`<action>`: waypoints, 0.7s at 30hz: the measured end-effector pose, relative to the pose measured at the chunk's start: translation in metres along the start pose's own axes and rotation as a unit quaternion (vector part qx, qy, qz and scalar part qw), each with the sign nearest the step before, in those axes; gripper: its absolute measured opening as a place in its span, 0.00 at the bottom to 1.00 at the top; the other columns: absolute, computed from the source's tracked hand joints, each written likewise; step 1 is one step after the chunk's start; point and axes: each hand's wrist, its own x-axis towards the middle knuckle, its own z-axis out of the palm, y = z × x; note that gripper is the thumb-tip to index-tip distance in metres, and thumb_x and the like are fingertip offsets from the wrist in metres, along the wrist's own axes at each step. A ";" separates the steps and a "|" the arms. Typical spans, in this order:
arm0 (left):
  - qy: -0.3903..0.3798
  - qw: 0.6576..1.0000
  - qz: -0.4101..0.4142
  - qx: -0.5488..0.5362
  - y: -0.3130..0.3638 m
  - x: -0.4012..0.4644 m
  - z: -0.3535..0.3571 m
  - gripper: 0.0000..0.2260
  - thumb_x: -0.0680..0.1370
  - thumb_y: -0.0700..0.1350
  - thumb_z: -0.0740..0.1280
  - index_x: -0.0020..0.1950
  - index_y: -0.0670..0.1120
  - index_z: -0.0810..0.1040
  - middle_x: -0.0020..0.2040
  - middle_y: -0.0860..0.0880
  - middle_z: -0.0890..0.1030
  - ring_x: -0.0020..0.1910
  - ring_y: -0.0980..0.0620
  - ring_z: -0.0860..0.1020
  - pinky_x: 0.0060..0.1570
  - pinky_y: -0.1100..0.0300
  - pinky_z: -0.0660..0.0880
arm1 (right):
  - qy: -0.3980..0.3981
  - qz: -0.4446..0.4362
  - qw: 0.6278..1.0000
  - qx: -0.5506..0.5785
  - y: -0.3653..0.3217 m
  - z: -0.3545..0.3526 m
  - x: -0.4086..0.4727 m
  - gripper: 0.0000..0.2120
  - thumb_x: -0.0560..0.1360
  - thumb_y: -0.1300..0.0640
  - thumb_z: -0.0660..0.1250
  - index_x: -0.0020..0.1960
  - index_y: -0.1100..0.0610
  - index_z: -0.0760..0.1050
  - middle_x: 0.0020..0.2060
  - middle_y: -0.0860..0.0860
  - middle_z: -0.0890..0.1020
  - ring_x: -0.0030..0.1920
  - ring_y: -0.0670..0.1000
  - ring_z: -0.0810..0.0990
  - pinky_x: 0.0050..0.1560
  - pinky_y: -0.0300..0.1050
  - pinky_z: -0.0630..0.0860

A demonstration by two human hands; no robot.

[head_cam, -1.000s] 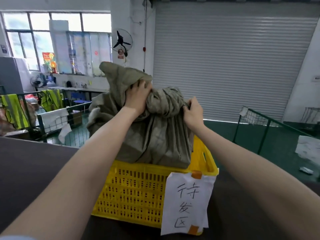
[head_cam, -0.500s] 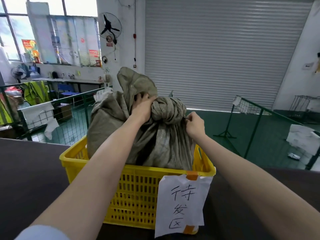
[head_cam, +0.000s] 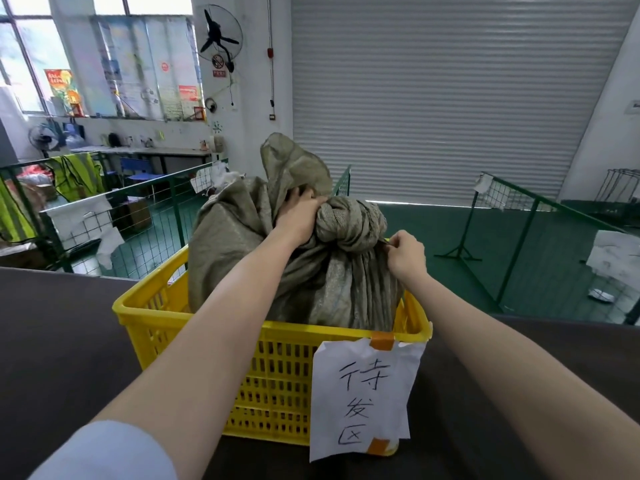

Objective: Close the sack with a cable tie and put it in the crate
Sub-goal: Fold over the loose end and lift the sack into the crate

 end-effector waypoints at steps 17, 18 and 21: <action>-0.208 0.928 -0.305 -0.054 -0.121 -0.085 0.067 0.32 0.78 0.54 0.61 0.78 0.50 0.50 0.78 0.41 0.52 0.73 0.35 0.60 0.69 0.41 0.61 | -0.095 -0.093 0.990 -0.040 0.007 0.031 -0.016 0.06 0.78 0.58 0.60 0.48 0.60 0.73 0.45 0.55 0.78 0.49 0.58 0.76 0.45 0.48 0.70; -0.234 0.918 -0.316 -0.056 -0.126 -0.088 0.073 0.37 0.77 0.57 0.62 0.79 0.50 0.44 0.79 0.42 0.47 0.75 0.35 0.55 0.71 0.41 0.57 | -0.118 -0.110 0.987 -0.029 0.006 0.037 -0.020 0.06 0.78 0.57 0.62 0.49 0.60 0.73 0.46 0.55 0.78 0.50 0.58 0.77 0.45 0.46 0.69; -0.283 0.916 -0.284 -0.031 -0.132 -0.087 0.071 0.47 0.71 0.66 0.63 0.78 0.51 0.38 0.79 0.40 0.44 0.75 0.34 0.52 0.72 0.39 0.57 | -0.181 -0.145 0.973 -0.024 -0.004 0.053 -0.034 0.13 0.77 0.55 0.65 0.59 0.61 0.72 0.55 0.56 0.78 0.54 0.54 0.76 0.50 0.44 0.71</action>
